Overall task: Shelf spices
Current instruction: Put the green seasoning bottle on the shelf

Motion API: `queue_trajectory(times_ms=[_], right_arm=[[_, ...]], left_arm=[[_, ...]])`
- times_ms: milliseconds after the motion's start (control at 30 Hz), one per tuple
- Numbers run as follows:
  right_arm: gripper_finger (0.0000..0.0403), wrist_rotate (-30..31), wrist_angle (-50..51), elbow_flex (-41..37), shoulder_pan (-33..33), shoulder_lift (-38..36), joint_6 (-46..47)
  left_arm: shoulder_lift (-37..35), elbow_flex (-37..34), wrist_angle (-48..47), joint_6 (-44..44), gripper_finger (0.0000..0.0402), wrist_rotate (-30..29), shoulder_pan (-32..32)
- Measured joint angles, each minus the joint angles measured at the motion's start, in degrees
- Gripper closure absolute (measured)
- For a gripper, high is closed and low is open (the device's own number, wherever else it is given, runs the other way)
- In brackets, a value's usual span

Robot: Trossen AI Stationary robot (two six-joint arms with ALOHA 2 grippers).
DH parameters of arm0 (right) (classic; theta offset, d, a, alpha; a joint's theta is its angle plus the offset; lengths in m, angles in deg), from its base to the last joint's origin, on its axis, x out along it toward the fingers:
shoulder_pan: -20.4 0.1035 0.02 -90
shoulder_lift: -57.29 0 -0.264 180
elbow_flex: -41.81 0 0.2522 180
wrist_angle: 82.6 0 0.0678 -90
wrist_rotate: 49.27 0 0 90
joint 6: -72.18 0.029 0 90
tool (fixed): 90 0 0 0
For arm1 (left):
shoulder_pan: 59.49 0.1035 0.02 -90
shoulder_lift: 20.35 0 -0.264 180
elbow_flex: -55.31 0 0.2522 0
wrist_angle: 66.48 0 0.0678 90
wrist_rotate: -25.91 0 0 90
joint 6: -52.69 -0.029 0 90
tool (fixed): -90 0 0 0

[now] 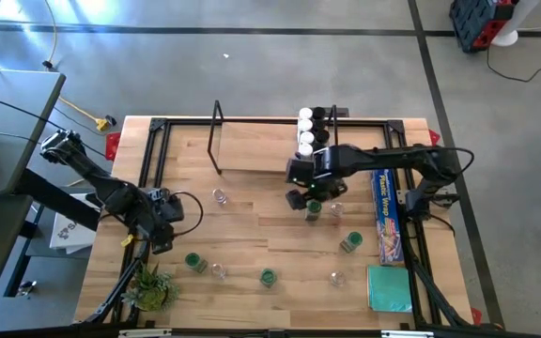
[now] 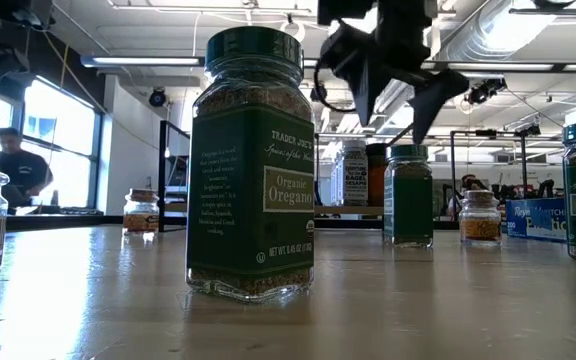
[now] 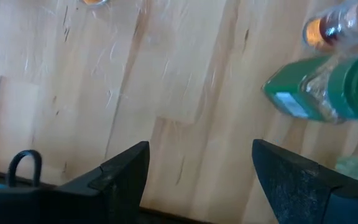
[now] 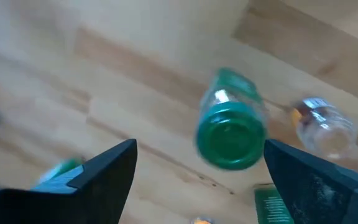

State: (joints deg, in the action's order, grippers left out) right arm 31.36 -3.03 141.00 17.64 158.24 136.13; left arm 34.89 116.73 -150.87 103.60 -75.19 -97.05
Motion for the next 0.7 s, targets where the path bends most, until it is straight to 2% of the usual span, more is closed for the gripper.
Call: queue_trajectory(times_ms=[133,433,567,700], right_arm=[[0.0056,0.82,2.91,0.00,0.46,2.34,4.67],[0.0063,2.22,1.44,0.00,0.54,5.63,9.69],[0.0094,2.02,1.60,0.00,0.54,5.63,10.61],[0.0146,1.54,2.59,0.00,0.56,5.63,10.81]], left_arm=[[-0.89,0.02,-1.78,-1.76,0.0124,-0.56,-1.17],[-3.16,0.02,-6.28,-4.66,0.0124,-1.51,-3.33],[-4.06,0.02,-8.14,-4.67,0.0124,-1.57,-4.62],[-4.83,0.02,-9.34,-4.63,0.0124,-1.74,-5.61]])
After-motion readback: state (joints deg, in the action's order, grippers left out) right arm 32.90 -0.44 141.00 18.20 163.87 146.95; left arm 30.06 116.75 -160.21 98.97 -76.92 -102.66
